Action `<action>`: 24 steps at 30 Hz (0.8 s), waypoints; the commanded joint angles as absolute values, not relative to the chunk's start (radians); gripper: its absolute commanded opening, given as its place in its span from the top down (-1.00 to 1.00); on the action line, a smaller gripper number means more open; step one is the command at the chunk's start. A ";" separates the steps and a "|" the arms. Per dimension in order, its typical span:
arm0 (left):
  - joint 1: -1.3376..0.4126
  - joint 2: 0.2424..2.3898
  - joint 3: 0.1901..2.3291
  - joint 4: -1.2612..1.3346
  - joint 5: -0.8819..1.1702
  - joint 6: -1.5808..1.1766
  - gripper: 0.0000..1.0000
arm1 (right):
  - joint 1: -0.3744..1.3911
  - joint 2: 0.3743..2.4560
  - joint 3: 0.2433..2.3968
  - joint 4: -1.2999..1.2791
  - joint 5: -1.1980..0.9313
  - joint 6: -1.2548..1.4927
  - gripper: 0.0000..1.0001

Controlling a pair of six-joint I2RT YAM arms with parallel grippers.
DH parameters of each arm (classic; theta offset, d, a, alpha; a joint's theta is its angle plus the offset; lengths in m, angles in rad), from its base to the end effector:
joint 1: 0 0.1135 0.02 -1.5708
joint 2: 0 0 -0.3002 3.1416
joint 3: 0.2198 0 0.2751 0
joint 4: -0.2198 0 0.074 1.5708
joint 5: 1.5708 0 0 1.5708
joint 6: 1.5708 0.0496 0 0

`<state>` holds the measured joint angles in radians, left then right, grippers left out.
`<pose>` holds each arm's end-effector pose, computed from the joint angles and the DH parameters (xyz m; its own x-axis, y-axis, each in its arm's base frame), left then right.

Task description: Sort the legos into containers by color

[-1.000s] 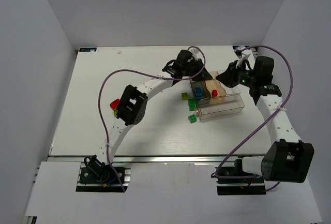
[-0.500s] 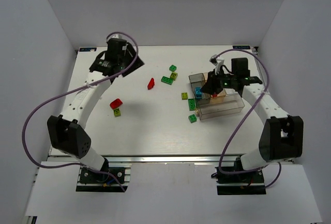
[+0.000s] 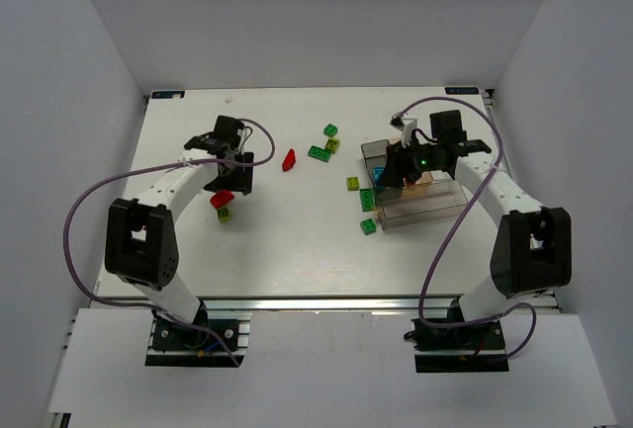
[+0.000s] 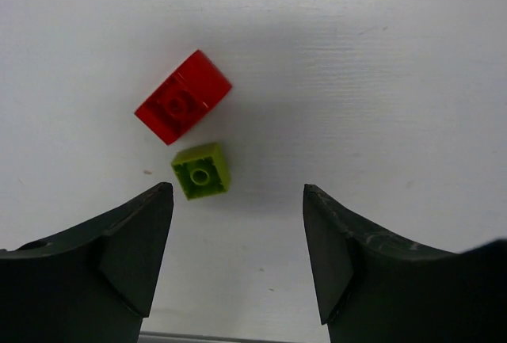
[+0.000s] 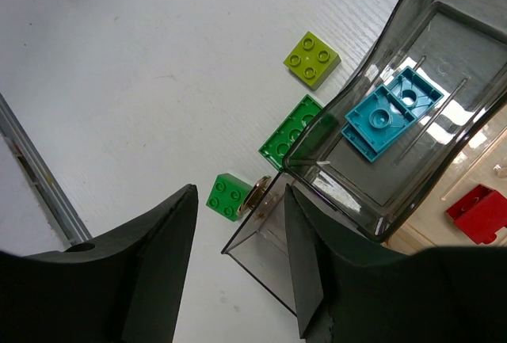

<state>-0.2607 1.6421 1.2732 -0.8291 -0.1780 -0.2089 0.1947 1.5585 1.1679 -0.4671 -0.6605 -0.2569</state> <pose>0.3483 -0.0838 0.2577 -0.9200 0.0342 -0.3905 0.0006 0.9963 0.0858 0.3487 0.0998 0.2813 -0.5788 -0.3186 -0.7506 -0.7171 0.6371 0.2826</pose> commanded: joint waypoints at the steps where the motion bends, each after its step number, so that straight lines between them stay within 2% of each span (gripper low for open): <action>1: -0.233 1.601 1.206 -0.723 -0.218 -0.002 -0.53 | 0.199 1.525 1.187 -0.477 -0.664 -0.275 -0.08; 15: -0.184 1.864 1.357 -0.712 -0.210 0.123 -0.50 | 0.193 1.514 1.190 -0.499 -0.647 -0.298 -0.10; 24: -0.175 1.864 1.299 -0.695 -0.183 0.123 -0.42 | 0.192 1.517 1.196 -0.497 -0.635 -0.295 -0.12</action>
<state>-0.1822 1.8854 1.3151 -0.7013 -0.2008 0.1093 0.1963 1.5509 1.1679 -0.4816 -0.6380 -0.2810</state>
